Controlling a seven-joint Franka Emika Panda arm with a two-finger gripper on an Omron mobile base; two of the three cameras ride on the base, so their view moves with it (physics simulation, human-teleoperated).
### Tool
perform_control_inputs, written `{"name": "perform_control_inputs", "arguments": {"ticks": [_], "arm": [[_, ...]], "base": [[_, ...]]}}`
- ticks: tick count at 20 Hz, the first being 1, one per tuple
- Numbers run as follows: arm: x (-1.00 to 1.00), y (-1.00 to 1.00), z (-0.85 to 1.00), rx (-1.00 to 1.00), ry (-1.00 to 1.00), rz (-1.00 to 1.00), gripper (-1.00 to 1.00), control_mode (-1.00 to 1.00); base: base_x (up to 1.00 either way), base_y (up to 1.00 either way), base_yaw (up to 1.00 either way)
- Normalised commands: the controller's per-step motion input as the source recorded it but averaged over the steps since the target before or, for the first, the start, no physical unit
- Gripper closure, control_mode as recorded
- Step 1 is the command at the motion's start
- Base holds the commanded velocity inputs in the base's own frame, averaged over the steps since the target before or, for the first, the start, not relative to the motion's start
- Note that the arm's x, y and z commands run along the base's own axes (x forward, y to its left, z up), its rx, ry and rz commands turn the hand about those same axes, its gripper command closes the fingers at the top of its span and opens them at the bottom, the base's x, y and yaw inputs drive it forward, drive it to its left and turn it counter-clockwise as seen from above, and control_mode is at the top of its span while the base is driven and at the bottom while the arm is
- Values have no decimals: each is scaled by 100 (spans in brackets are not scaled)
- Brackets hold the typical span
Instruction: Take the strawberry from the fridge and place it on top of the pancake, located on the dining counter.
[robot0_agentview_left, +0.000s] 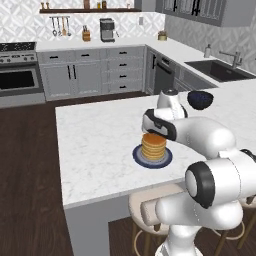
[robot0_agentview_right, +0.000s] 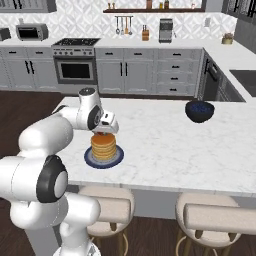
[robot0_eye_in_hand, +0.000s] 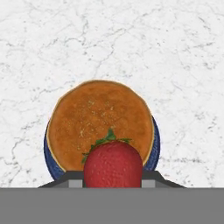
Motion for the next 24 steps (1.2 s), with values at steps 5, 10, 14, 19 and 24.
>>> {"name": "perform_control_inputs", "arguments": {"ticks": [5,10,14,19,24], "arm": [[0,5,-5,0,0,0,100,-100],[0,0,-8,0,0,0,100,-100],[3,0,-21,0,2,0,100,-100],[1,0,-26,0,4,0,100,-100],[0,0,-15,0,3,0,100,-100]], "base": [[0,0,0],[0,0,0],[0,0,0],[0,0,0],[0,0,0]]}}
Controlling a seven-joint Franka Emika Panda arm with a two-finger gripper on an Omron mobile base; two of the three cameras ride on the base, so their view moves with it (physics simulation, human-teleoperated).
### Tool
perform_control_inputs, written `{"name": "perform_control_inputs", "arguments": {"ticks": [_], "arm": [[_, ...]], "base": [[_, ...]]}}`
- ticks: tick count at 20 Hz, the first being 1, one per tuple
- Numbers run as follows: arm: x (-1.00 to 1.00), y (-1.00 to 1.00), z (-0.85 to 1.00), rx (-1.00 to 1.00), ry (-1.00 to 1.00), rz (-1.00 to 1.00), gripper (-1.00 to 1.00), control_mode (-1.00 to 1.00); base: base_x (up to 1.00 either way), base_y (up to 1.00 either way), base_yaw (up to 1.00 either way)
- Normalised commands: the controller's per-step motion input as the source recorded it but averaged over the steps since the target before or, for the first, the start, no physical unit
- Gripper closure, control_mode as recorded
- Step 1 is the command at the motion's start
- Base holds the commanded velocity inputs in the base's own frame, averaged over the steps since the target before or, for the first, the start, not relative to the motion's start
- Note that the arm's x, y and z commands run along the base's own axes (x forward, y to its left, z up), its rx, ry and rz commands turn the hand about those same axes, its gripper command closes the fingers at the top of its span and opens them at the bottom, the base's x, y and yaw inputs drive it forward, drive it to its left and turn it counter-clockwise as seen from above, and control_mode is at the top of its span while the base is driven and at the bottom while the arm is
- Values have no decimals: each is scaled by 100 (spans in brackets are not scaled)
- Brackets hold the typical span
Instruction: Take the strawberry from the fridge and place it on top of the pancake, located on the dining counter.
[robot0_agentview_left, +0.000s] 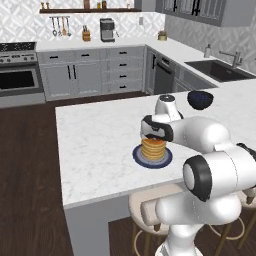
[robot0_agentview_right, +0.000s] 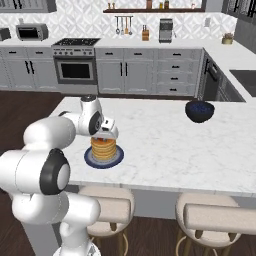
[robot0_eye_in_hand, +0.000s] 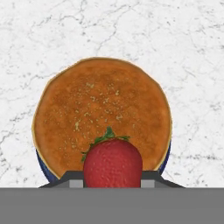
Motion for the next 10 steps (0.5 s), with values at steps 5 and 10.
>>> {"name": "perform_control_inputs", "arguments": {"ticks": [5,10], "arm": [[0,0,-4,0,1,0,100,-100],[5,0,3,0,0,0,100,-100]], "base": [[0,0,0],[0,0,0]]}}
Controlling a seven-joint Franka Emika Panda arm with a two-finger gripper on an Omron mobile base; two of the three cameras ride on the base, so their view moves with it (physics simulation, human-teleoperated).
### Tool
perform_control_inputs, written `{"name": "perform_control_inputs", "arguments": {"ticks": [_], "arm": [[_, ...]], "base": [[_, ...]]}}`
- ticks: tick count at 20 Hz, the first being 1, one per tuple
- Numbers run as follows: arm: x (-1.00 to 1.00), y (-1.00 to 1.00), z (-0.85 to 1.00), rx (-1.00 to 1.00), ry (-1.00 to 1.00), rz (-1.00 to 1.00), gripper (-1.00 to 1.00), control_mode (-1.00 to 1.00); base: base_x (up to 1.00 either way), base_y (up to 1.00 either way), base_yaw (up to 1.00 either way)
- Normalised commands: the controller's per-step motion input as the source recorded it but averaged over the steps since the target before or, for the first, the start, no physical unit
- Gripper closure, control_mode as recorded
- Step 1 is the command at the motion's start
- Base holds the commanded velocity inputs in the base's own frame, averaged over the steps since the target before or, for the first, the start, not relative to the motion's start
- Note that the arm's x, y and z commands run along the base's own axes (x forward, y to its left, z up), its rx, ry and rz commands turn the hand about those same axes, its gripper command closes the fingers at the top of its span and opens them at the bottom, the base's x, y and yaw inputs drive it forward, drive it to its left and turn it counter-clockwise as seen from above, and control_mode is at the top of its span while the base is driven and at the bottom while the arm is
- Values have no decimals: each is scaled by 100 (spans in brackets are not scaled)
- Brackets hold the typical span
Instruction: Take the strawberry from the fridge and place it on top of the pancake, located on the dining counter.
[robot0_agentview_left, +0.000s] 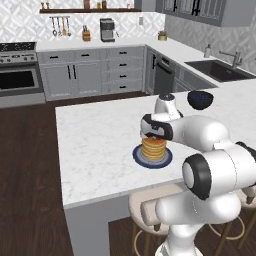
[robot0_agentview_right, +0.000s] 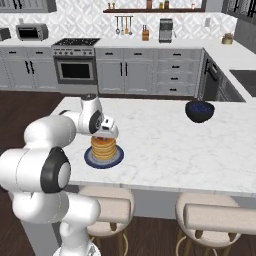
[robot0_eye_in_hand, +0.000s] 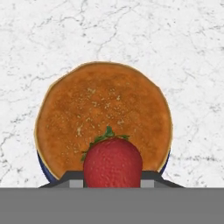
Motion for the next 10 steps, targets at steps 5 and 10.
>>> {"name": "perform_control_inputs", "arguments": {"ticks": [5,10], "arm": [[18,0,10,0,0,0,100,-100],[15,0,4,0,0,0,100,-100]], "base": [[0,0,0],[0,0,0]]}}
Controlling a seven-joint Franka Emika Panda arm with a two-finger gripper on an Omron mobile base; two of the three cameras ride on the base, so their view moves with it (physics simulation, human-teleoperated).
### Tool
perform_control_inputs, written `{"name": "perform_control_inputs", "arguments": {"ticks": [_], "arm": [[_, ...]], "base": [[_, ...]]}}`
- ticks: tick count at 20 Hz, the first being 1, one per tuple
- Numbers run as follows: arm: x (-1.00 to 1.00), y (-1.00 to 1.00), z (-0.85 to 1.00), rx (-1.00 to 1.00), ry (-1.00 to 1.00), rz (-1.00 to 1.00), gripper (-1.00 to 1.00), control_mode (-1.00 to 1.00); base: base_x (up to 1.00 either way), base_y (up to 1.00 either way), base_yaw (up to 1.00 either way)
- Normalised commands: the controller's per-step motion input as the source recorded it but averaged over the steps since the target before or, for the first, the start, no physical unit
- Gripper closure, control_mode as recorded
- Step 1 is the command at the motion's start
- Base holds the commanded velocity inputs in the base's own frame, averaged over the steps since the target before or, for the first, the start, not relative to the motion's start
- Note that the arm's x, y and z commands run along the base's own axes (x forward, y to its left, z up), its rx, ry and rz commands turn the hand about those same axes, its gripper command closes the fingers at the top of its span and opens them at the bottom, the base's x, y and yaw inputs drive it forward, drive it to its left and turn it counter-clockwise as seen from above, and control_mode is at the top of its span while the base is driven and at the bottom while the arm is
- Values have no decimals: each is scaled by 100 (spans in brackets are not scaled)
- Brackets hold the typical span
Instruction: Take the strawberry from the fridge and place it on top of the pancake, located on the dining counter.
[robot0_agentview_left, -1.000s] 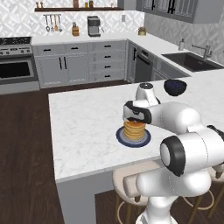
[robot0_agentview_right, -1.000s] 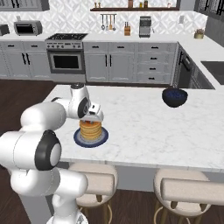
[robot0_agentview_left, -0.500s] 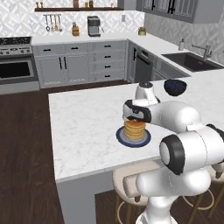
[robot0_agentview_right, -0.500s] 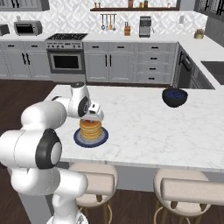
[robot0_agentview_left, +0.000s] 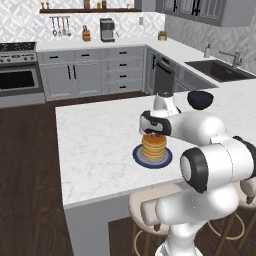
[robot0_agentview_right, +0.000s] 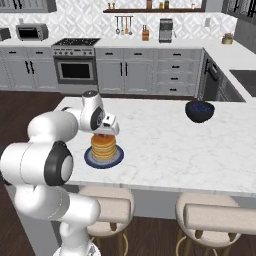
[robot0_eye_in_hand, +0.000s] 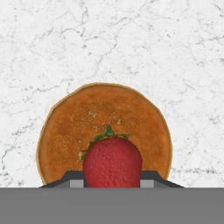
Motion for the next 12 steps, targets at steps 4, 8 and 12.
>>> {"name": "perform_control_inputs", "arguments": {"ticks": [4,8,12], "arm": [[-3,0,-9,0,7,0,-100,-100],[-11,0,-13,0,8,0,-100,-100],[-3,0,0,0,0,0,-100,-100]], "base": [[0,0,0],[0,0,0],[0,0,0]]}}
